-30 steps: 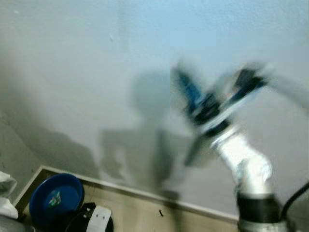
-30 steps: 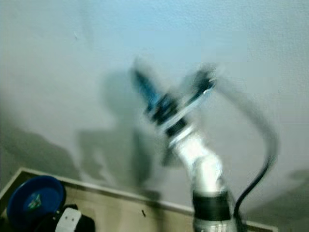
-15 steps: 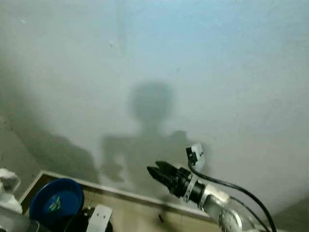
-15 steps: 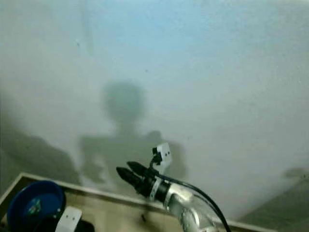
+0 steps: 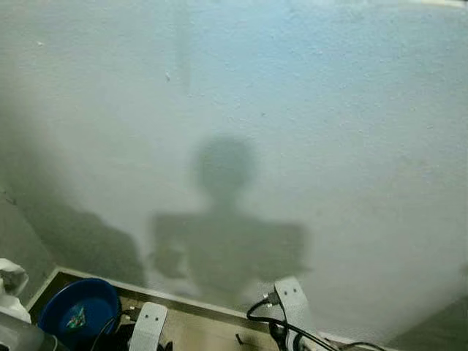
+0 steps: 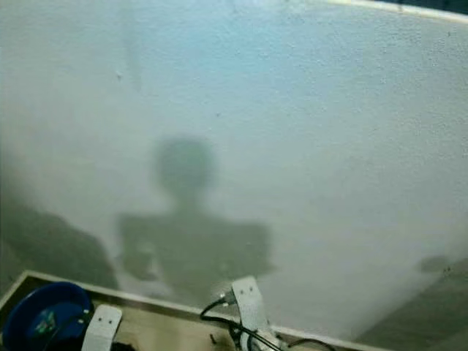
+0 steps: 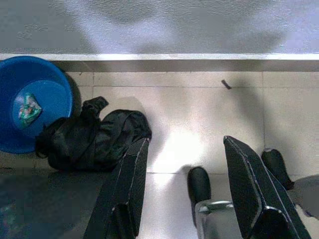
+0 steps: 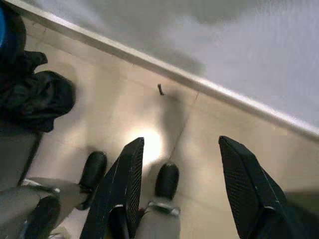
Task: Clothes washing
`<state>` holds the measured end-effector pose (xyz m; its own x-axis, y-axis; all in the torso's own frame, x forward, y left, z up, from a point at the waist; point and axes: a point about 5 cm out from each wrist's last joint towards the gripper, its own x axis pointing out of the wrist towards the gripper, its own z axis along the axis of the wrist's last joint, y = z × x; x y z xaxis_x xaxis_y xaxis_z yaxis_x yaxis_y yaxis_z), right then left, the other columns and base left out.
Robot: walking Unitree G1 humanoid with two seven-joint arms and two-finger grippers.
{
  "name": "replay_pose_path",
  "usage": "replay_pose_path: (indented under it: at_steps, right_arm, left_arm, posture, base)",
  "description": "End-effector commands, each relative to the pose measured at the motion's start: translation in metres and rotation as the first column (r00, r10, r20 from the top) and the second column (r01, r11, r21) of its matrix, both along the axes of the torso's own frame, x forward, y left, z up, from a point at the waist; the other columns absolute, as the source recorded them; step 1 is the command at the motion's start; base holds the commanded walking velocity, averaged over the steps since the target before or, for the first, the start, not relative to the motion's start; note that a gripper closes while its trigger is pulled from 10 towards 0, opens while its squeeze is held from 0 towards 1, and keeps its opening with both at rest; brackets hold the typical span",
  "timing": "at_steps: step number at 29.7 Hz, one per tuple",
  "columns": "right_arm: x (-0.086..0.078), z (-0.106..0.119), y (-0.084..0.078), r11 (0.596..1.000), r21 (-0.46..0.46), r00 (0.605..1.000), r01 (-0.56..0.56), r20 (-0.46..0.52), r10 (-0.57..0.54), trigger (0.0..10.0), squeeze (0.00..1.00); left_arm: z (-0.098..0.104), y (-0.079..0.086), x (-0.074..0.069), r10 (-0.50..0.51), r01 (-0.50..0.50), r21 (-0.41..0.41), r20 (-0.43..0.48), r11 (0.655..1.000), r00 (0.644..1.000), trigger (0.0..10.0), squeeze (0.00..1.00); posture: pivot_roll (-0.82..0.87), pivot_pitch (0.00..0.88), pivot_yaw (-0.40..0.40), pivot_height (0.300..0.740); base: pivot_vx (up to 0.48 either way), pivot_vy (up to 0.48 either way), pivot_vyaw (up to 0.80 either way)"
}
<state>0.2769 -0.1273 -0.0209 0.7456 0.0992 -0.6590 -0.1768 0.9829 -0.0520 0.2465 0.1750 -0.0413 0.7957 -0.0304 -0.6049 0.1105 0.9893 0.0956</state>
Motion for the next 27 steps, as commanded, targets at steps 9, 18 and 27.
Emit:
replay_pose_path:
  at_steps: [9, 18, 27]
  right_arm:
    - [-0.014, -0.015, -0.003, 0.962, 0.147, 0.973, 0.229, -0.060, -0.222, 10.0, 0.00]
    - [-0.017, -0.018, -0.002, 0.962, 0.165, 0.975, 0.220, -0.058, -0.213, 10.0, 0.00]
    - [-0.020, -0.021, 0.000, 0.963, 0.177, 0.978, 0.205, -0.066, -0.196, 10.0, 0.00]
  left_arm:
    - [-0.005, 0.008, -0.005, 0.097, -0.098, -0.016, -0.048, 0.995, 0.994, 10.0, 0.00]
    - [-0.005, -0.007, -0.003, 0.012, -0.012, -0.013, -0.060, 1.000, 0.998, 10.0, 0.00]
    - [-0.010, -0.011, -0.009, -0.016, 0.014, -0.015, -0.082, 1.000, 0.996, 10.0, 0.00]
  posture:
    - [0.02, 0.070, 0.005, 0.740]
    - [0.03, 0.064, 0.003, 0.740]
    - [0.05, 0.069, -0.025, 0.740]
  base:
    - [0.000, 0.000, 0.00]
    - [0.000, 0.000, 0.00]
    - [0.000, 0.000, 0.00]
